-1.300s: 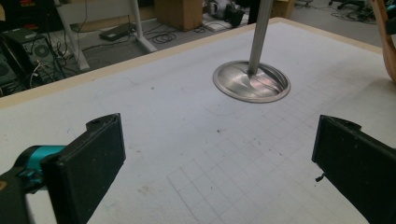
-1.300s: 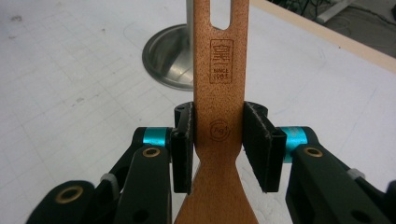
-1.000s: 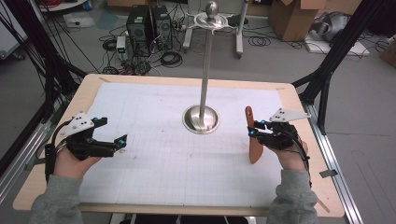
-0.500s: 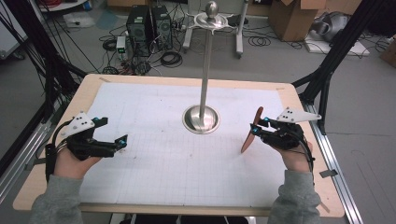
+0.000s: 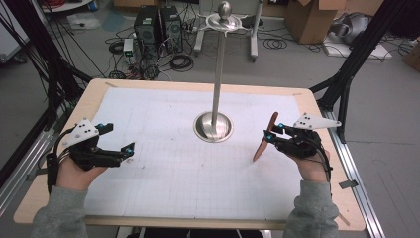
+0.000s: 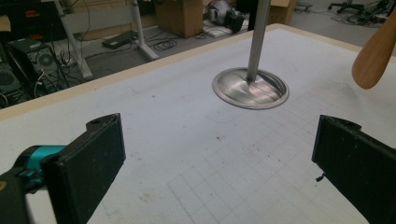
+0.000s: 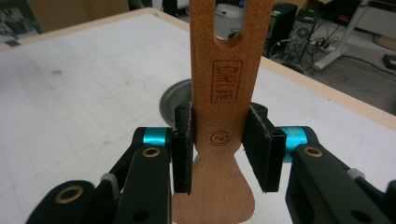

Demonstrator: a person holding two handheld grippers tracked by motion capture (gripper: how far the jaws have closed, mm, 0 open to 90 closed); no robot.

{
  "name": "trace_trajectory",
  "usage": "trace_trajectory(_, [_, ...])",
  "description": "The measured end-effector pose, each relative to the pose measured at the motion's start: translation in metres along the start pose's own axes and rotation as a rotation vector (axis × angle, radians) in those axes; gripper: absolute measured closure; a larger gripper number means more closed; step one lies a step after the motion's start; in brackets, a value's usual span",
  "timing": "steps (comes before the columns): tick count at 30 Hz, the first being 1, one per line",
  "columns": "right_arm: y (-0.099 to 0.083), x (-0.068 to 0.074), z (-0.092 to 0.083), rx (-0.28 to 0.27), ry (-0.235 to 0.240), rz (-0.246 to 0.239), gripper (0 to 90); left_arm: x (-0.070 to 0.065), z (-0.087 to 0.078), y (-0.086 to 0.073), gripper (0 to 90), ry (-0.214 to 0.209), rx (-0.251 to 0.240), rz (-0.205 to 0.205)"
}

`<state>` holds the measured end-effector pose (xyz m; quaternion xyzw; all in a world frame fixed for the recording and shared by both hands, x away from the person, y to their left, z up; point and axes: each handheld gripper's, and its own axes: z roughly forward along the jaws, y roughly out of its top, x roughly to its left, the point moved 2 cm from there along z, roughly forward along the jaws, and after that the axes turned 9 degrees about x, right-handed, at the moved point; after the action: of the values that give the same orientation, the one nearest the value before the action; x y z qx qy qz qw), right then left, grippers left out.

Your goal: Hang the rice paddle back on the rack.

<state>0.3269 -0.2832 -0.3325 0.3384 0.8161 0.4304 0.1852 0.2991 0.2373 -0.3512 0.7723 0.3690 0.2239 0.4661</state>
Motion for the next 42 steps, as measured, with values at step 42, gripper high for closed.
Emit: trace_trajectory(42, [0.081, -0.017, -0.010, -0.047, 0.017, 0.000, 64.8, 0.000, -0.002, 0.000, 3.0, -0.001, -0.005, -0.001])
